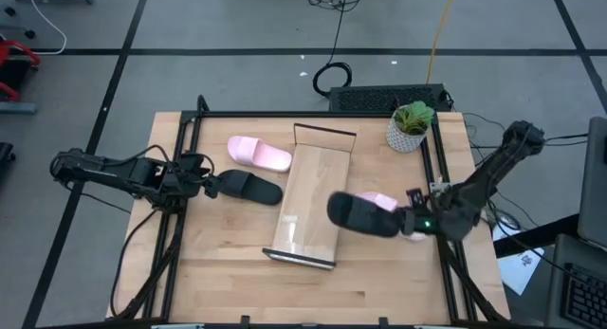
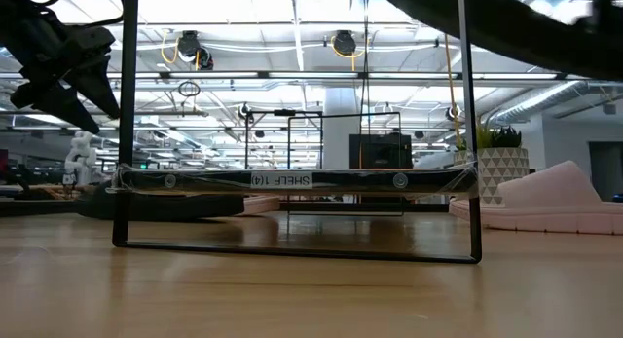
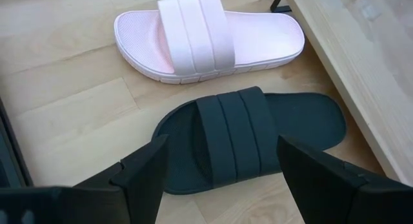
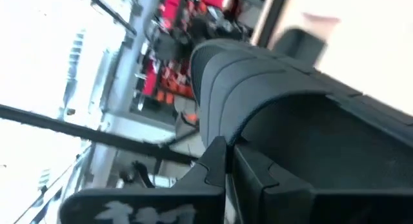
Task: Pick and place slides into the shelf
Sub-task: Put the right black slide on the shelf
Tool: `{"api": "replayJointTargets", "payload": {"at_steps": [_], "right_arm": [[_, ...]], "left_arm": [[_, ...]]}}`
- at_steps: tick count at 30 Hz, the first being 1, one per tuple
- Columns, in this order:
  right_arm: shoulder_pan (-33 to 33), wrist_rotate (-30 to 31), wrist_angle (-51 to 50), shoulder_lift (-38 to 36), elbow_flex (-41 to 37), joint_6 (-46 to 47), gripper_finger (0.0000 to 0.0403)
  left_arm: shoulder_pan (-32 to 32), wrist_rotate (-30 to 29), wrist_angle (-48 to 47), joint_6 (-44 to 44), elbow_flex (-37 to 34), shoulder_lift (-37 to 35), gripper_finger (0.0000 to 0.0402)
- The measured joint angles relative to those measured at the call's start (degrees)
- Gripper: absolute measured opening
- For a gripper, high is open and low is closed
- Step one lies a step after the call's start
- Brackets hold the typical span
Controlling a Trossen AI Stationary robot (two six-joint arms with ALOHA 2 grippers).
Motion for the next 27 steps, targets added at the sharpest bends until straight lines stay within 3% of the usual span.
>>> {"api": "replayJointTargets", "payload": {"at_steps": [5,8,14,27], "right_arm": [[-12.6,-13.1,0.4,3.5,6.1,-3.1,0.0000],[-18.6,-21.2,-0.4,8.2,9.5,-0.3,0.0000],[-23.4,-31.7,-3.9,17.4,13.8,9.6,0.0000],[-23.5,-35.2,-0.3,26.3,14.5,25.9,0.0000]], "left_arm": [[0.0,0.0,0.5,-0.2,0.0,0.0,0.0282],[0.0,0.0,1.8,-0.4,0.0,0.0,0.0282],[0.0,0.5,2.8,-1.3,0.0,0.0,0.0282],[0.0,-0.1,2.9,-1.7,0.0,0.0,0.0282]]}}
